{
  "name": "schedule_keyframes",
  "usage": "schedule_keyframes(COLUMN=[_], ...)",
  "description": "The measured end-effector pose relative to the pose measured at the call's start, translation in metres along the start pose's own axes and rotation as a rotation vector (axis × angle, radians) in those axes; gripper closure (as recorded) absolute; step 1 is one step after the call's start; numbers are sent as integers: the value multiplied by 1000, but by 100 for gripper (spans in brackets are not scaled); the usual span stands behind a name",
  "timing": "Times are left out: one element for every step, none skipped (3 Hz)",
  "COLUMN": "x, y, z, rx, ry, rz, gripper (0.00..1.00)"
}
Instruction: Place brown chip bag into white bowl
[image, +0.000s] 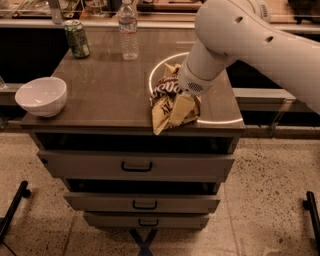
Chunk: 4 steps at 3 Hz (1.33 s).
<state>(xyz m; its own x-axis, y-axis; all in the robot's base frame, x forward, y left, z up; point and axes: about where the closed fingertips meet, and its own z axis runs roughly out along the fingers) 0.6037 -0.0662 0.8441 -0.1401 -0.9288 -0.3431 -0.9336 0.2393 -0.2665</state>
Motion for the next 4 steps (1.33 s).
schedule_keyframes(x=[-29,-59,-82,-91], y=[-10,-29,-45,-52], z=[-51,-114,-159,-175], rx=[57,131,188,212], ry=[-34,-101,-164,-207], rz=[-35,-60,-71,-73], gripper=[100,100,100,100])
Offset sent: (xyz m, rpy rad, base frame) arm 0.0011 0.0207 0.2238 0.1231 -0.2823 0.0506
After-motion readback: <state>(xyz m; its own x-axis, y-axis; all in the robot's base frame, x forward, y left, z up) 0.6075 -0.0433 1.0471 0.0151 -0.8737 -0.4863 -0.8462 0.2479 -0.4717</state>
